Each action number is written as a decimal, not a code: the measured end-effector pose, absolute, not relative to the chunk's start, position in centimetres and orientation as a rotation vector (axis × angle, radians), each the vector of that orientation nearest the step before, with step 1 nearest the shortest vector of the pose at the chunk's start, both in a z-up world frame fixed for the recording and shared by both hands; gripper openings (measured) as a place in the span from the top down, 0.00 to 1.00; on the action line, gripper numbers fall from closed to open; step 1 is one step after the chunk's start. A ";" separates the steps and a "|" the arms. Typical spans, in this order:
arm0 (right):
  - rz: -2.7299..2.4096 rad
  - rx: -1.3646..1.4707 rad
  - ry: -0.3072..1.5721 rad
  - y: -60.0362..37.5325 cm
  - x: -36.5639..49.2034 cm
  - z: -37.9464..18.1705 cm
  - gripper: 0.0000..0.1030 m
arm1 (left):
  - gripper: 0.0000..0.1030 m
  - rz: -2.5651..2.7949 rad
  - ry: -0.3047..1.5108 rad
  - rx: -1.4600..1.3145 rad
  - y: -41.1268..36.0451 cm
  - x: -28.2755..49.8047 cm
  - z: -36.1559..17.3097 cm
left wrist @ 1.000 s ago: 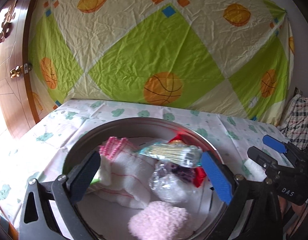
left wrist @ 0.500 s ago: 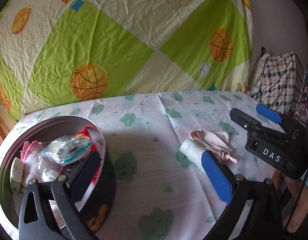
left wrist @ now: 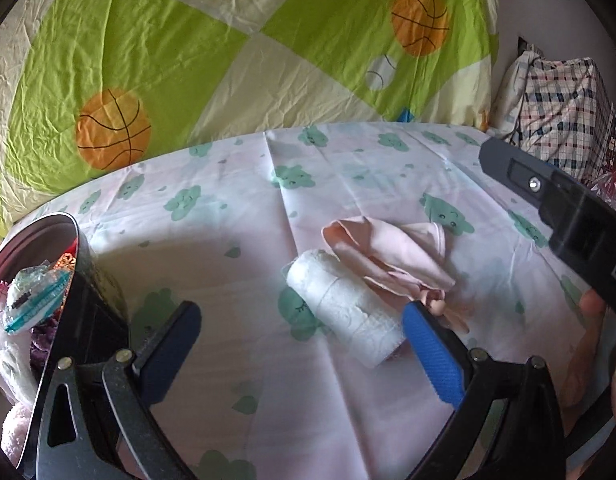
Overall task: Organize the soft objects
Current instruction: 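Move the left tool to the white rolled towel while the right tool approaches the pink cloth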
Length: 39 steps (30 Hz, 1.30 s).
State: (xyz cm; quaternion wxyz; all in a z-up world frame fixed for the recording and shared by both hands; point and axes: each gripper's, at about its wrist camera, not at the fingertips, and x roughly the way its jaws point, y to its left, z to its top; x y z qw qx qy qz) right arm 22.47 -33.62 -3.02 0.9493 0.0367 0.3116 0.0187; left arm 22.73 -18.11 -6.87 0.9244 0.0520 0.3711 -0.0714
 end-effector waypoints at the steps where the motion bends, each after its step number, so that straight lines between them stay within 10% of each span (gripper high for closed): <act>1: 0.036 0.075 0.635 -33.6 22.5 -3.0 0.18 | 0.01 -0.146 0.771 0.107 -18.2 22.9 -7.0; 20: 0.019 0.033 0.640 -33.0 22.6 -3.1 0.17 | 0.06 -0.139 0.810 0.093 -17.4 23.7 -7.5; 30: 0.012 0.033 0.642 -33.1 22.6 -3.1 0.13 | 0.67 -0.274 0.837 0.037 -18.6 23.5 -7.6; 39: 0.000 0.056 0.643 -33.6 22.7 -3.2 0.12 | 0.85 -0.320 0.802 0.046 -17.4 21.8 -6.7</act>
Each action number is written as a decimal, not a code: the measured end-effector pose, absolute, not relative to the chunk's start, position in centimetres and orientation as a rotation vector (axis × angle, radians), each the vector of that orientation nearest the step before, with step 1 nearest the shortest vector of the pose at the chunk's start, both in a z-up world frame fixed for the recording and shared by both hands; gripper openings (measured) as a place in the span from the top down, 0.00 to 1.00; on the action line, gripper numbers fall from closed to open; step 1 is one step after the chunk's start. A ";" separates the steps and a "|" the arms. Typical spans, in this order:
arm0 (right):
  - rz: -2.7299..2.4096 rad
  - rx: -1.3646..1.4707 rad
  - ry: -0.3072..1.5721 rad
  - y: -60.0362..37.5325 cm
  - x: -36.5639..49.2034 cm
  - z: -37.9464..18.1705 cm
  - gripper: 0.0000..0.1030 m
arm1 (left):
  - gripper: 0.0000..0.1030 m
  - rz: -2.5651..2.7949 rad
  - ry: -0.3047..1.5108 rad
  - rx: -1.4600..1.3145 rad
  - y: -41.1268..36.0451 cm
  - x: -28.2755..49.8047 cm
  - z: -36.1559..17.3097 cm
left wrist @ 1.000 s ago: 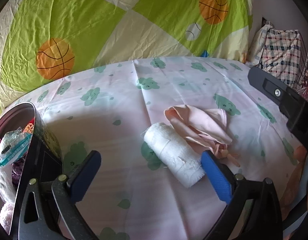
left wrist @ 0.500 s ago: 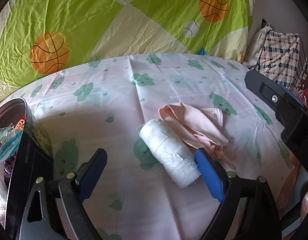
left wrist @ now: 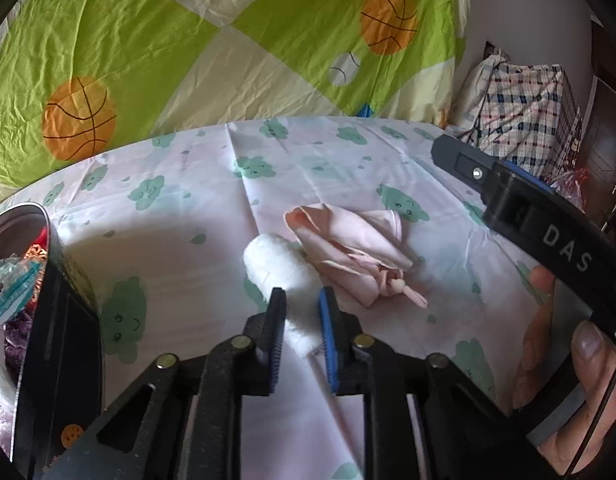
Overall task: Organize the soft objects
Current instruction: 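Move the left tool to the white rolled towel while the right tool approaches the pink cloth, then grasp the white rolled towel with the left tool while the right tool grasps the pink cloth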
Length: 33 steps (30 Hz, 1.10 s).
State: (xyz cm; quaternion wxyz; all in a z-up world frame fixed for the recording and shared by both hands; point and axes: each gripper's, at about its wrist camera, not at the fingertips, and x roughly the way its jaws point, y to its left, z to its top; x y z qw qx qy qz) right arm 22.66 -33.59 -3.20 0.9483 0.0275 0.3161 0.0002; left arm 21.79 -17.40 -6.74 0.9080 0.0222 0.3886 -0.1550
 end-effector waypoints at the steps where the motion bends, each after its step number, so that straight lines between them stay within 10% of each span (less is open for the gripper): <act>1: -0.003 0.050 0.646 -33.5 22.7 -3.2 0.12 | 0.85 -0.311 0.796 0.056 -17.2 21.7 -6.6; 13: -0.010 0.021 0.646 -33.2 22.7 -3.2 0.12 | 0.28 -0.257 0.826 0.027 -16.2 23.3 -7.3; 20: -0.011 0.024 0.646 -33.2 22.6 -3.2 0.11 | 0.29 -0.291 0.884 -0.023 -17.3 24.2 -8.1; 26: -0.012 0.033 0.650 -33.3 22.6 -3.2 0.11 | 0.66 -0.311 0.902 -0.016 -18.6 24.2 -8.6; 33: -0.004 0.048 0.670 -33.6 23.1 -3.4 0.11 | 0.71 -0.327 0.879 -0.027 -17.2 23.4 -8.0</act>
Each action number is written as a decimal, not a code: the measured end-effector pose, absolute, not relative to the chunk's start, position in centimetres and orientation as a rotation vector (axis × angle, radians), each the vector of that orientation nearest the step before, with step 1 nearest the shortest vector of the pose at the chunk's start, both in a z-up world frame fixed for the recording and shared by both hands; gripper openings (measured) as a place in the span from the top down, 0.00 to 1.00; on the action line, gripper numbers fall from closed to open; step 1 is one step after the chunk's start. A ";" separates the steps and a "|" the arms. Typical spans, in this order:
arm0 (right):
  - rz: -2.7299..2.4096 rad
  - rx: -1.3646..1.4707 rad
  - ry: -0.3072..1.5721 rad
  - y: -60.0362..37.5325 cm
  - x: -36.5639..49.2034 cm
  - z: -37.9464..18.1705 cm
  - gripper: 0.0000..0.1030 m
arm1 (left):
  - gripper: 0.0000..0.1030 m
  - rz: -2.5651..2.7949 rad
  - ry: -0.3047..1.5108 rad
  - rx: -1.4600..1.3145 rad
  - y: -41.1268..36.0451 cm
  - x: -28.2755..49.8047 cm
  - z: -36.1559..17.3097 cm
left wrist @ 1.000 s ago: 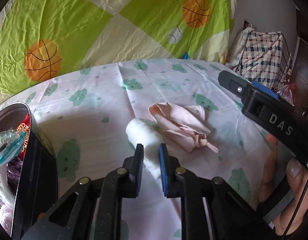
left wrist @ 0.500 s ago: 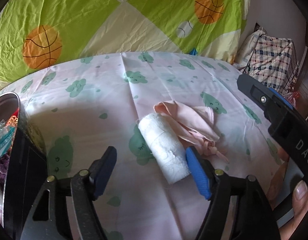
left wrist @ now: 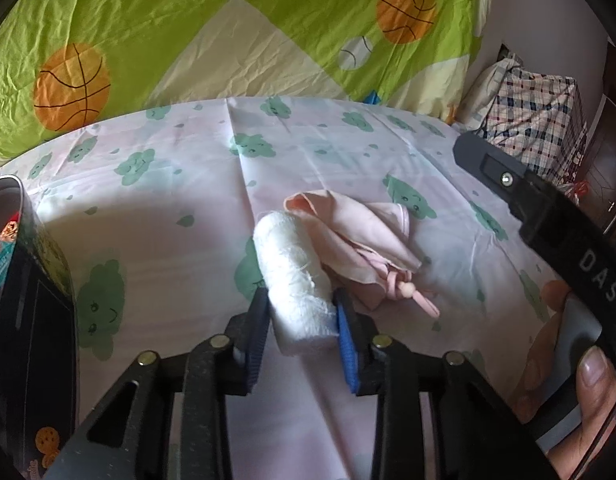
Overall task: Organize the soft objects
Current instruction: 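Grasp the white rolled towel with the left tool while the right tool grasps the pink cloth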
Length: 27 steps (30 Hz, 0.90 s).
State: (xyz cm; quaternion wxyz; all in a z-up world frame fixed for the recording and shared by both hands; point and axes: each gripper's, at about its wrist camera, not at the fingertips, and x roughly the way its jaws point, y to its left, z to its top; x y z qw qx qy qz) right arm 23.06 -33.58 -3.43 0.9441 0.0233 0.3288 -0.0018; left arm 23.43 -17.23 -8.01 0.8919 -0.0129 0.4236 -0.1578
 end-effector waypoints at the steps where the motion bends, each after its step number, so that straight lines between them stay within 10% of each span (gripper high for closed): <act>1: 0.005 0.044 0.680 -33.5 23.2 -3.5 0.11 | 0.72 -0.320 0.868 -0.027 -16.9 23.2 -7.8; 21: 0.273 -0.152 0.978 -28.0 26.5 -8.0 0.12 | 0.74 -0.204 0.772 -0.019 -12.4 22.4 -7.0; 27: 0.286 -0.223 1.015 -26.7 26.6 -8.8 0.30 | 0.74 -0.197 0.766 -0.034 -12.1 22.3 -7.0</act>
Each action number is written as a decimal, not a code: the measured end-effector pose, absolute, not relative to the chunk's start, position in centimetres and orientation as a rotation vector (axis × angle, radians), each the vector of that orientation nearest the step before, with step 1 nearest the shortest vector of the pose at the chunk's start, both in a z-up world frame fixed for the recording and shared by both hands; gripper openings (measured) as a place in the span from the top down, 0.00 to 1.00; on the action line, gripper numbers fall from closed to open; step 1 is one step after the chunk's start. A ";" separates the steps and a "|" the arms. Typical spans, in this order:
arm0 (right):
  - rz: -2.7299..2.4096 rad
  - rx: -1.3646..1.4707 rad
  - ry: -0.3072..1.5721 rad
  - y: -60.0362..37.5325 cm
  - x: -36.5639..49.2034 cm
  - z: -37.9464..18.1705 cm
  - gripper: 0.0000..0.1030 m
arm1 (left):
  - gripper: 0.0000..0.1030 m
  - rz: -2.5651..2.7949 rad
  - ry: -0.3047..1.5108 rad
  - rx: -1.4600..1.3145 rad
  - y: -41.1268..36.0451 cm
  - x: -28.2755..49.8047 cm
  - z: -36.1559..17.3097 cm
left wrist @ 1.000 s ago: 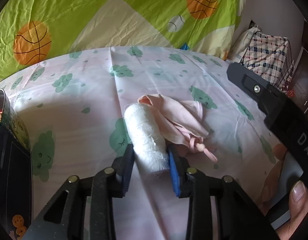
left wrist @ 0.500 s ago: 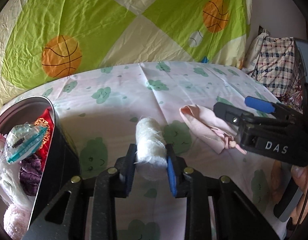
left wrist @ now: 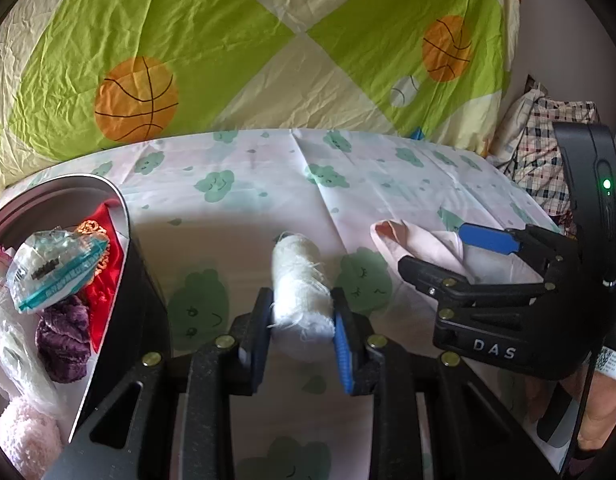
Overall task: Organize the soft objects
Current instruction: 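Grasp the white rolled towel with the left tool while the right tool grasps the pink cloth, then carry the towel and pink cloth over the dark tin with both tools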
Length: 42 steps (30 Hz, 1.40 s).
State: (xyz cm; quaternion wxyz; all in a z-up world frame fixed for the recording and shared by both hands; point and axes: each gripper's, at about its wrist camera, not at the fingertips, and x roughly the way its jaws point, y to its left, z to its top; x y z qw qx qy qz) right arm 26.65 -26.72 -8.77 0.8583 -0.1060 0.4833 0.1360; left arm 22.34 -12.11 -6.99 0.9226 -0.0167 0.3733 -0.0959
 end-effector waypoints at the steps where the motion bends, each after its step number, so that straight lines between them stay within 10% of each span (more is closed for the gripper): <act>1: 0.289 -0.233 1.027 -26.5 26.7 -9.0 0.37 | 0.74 -0.197 0.765 -0.032 -12.1 22.3 -7.0; 13: 0.326 -0.258 1.061 -25.8 26.8 -9.7 0.84 | 0.74 -0.192 0.747 -0.056 -11.7 22.0 -6.9; 42: 0.199 -0.089 0.567 -29.3 20.7 -2.4 0.88 | 0.74 -0.108 0.518 -0.058 -10.8 18.6 -4.6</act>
